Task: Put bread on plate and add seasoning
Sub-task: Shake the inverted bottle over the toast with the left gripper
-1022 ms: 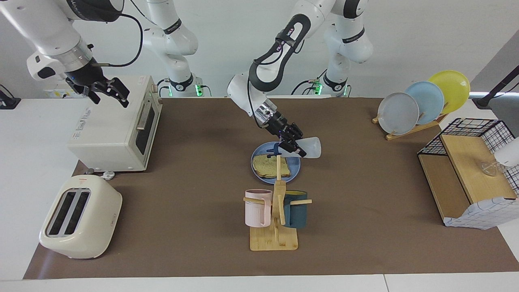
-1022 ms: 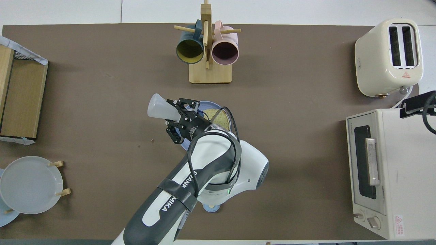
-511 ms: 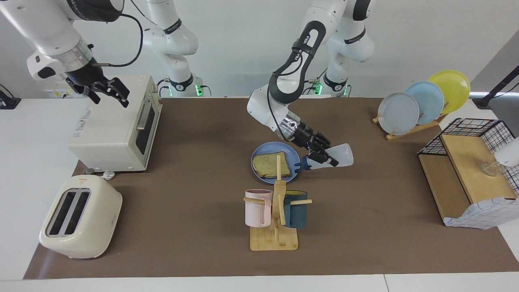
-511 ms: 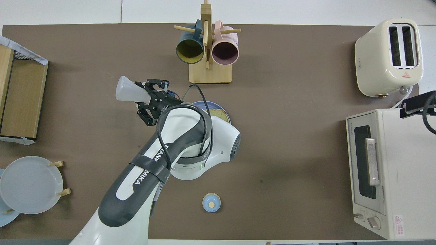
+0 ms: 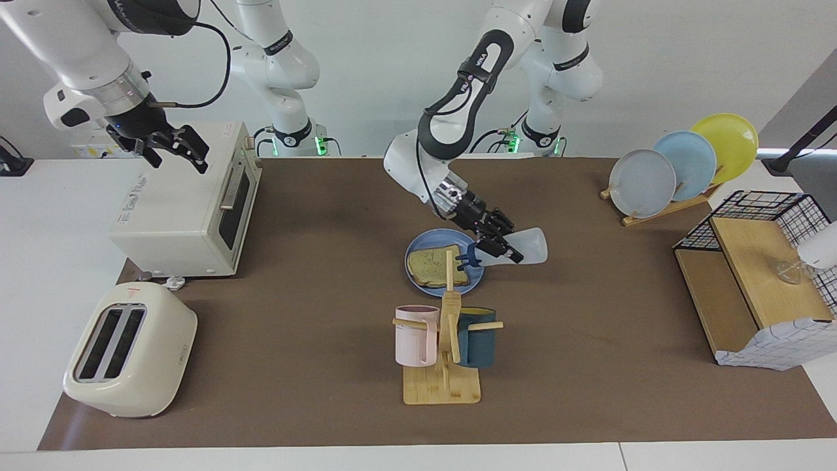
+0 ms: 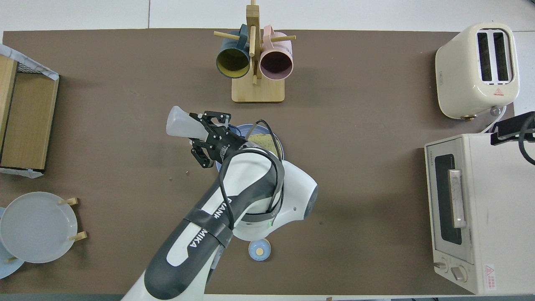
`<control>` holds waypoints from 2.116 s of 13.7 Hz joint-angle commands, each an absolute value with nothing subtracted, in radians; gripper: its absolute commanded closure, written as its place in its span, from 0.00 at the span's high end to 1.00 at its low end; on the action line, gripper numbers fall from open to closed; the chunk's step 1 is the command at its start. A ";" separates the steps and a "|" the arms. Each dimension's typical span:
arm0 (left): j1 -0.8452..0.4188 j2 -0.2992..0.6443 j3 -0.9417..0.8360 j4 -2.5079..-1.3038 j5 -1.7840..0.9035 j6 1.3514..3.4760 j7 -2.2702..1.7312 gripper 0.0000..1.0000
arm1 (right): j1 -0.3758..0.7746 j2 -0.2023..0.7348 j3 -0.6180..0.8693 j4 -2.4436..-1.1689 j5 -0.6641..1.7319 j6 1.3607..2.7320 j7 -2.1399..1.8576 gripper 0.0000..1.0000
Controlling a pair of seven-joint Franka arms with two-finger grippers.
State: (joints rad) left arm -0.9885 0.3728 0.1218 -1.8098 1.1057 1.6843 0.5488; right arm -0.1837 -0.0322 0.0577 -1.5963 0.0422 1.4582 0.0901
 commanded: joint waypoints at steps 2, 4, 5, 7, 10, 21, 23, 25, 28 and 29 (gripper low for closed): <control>-1.136 0.373 0.133 -1.761 1.019 1.592 0.537 0.00 | -0.184 -0.044 0.058 -1.601 0.032 1.450 0.077 1.00; -1.175 0.374 0.133 -1.741 0.996 1.563 0.537 0.00 | -0.184 -0.044 0.058 -1.603 0.032 1.450 0.077 1.00; -1.178 0.373 0.133 -1.741 0.996 1.560 0.537 0.00 | -0.184 -0.044 0.058 -1.603 0.032 1.450 0.075 1.00; -1.160 0.373 0.135 -1.749 1.000 1.568 0.537 0.00 | -0.184 -0.044 0.058 -1.603 0.032 1.450 0.077 1.00; -1.048 0.376 0.137 -1.764 1.025 1.617 0.534 0.00 | -0.184 -0.044 0.058 -1.603 0.032 1.450 0.075 1.00; -0.918 0.391 0.133 -1.787 1.120 1.718 0.535 0.00 | -0.184 -0.044 0.058 -1.603 0.032 1.450 0.077 1.00; -0.991 0.385 0.133 -1.784 1.077 1.683 0.535 0.00 | -0.184 -0.044 0.058 -1.603 0.032 1.450 0.077 1.00; -1.047 0.384 0.133 -1.776 1.030 1.645 0.532 0.00 | -0.184 -0.044 0.058 -1.603 0.032 1.450 0.077 1.00; -1.085 0.382 0.135 -1.766 0.970 1.634 0.430 0.00 | -0.184 -0.044 0.058 -1.603 0.032 1.450 0.077 1.00; -1.083 0.382 0.133 -1.761 0.957 1.637 0.423 0.00 | -0.184 -0.044 0.058 -1.603 0.032 1.450 0.077 1.00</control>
